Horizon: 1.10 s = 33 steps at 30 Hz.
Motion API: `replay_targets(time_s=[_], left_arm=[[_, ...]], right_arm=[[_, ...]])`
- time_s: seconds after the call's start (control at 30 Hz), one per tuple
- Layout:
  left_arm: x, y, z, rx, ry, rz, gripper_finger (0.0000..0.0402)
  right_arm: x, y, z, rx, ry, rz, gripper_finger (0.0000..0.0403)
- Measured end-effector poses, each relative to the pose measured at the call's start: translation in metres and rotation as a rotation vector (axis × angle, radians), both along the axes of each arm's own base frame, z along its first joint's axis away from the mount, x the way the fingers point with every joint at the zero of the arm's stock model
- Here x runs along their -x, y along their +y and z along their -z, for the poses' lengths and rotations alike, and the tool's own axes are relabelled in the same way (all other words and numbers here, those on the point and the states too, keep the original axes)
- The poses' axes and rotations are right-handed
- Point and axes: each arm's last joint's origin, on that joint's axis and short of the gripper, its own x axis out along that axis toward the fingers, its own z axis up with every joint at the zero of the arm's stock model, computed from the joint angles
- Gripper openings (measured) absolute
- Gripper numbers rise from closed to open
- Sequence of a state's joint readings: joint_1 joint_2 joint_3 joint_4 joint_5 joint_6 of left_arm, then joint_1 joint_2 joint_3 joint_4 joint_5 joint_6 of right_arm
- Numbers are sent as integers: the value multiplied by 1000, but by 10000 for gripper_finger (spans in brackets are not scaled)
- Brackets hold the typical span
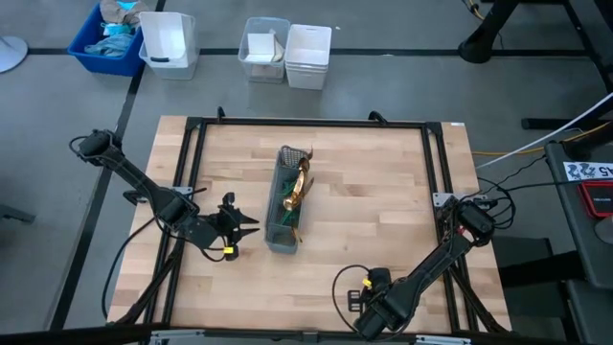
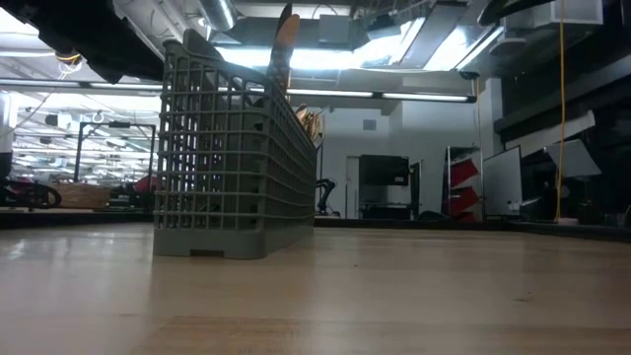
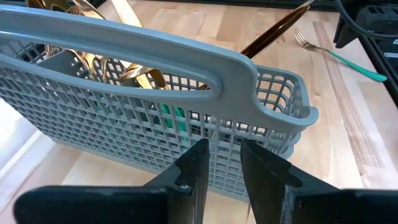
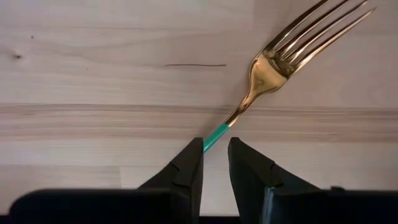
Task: Sort silverware
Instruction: Put the green fork into the gray silverware rack
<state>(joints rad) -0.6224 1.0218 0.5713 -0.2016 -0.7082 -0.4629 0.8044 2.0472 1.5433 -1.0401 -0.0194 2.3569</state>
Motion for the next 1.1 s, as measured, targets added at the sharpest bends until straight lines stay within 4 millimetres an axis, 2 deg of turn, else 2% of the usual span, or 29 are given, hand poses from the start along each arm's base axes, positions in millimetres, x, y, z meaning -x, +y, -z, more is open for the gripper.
replay_targets(time_s=[0.37, 0.63, 0.93, 1.1], left_arm=[[0, 0, 0, 0, 0, 0, 88], [0, 0, 0, 1, 0, 0, 88], [0, 0, 0, 1, -1, 0, 88], [0, 0, 0, 1, -1, 0, 88]], right_arm=[[1, 0, 0, -1, 13, 1, 78], [1, 8, 22, 23, 34, -13, 78], [0, 8, 26, 48, 30, -18, 77], [-1, 7, 29, 70, 25, -18, 52]])
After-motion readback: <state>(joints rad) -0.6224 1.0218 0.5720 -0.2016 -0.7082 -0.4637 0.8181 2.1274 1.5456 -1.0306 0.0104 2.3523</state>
